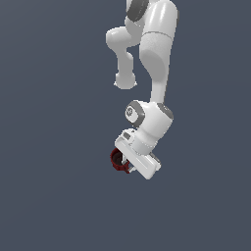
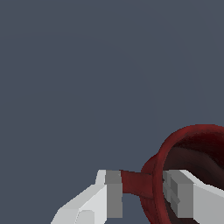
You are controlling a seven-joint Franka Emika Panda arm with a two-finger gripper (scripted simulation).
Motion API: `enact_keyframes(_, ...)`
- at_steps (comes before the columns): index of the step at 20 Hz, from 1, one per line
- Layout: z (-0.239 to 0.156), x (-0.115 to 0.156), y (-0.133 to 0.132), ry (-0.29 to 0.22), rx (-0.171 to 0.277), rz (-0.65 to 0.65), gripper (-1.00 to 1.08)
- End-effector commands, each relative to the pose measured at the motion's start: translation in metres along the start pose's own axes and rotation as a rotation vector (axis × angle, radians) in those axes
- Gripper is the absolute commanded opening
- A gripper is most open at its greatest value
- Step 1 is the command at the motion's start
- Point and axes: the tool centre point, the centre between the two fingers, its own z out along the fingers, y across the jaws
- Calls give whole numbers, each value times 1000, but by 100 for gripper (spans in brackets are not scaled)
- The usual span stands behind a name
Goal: Pick up the object and move it to a goal position.
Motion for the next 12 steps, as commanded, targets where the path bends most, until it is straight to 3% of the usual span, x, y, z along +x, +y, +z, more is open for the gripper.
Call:
enact_keyframes(1,-4,2,1,1,1,1,-100)
enact_keyframes(12,-49,17,25,-3,2,2,-100)
